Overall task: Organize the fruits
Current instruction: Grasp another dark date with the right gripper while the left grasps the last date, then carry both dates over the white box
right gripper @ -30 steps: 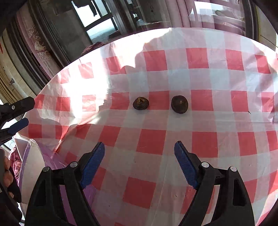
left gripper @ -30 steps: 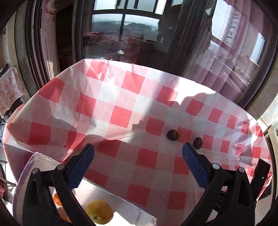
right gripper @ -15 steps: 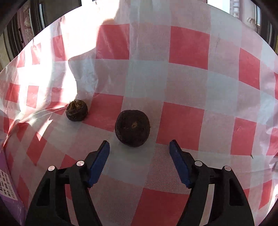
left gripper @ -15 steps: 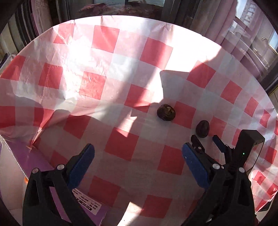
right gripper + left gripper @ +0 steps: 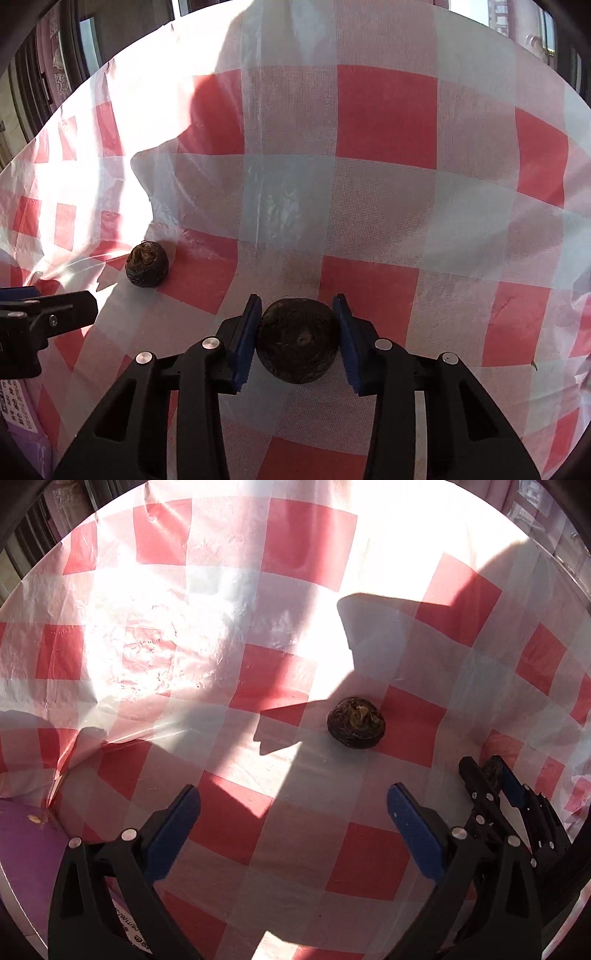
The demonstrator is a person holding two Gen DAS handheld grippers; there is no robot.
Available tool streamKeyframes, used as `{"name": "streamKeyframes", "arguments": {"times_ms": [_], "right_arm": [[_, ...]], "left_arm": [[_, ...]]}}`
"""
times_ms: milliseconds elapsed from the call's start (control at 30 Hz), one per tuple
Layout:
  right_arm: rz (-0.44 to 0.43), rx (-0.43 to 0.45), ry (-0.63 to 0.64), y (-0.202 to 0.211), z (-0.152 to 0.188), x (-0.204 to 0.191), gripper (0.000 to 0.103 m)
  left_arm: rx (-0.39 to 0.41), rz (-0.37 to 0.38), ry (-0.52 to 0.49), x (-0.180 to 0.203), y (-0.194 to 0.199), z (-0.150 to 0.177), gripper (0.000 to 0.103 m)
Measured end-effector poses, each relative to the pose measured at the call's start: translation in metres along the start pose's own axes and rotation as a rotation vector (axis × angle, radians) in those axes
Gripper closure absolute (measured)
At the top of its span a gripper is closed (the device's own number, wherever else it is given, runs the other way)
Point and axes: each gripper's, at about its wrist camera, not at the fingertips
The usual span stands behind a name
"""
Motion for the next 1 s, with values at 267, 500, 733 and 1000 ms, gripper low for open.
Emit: {"name": "streamKeyframes", "arguments": {"times_ms": [267,500,733,1000], "right_arm": [[0.018,0.011,-0.08,0.022,0.021,0.033,0.063],[0.015,0.02,-0.067,0.024,0.027,0.028,0.063],[0.013,0.02,-0.069,0.024,0.033,0.036,0.063],[0.035,0.017,-0.053,0.029,0.036,0.032,0.063]], "left_arm": [[0.094,-0.01,-0.154,0.042,-0.035,-0.021,0.019],[0.126,0.067,-0.179,0.048,-0.036,-0.015,0.059],[0.109,0.117,-0.122,0.039,-0.029,0.007,0.061],[0.077,0.181,-0.189,0.046,-0.005,0.059,0.061]]}}
Point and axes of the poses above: each gripper's, at about its wrist camera, not at the fingertips, and y roughly against the way its jaws point, x to its right, z to its underside, and after that the axes turned 4 degrees about -z, right-handed
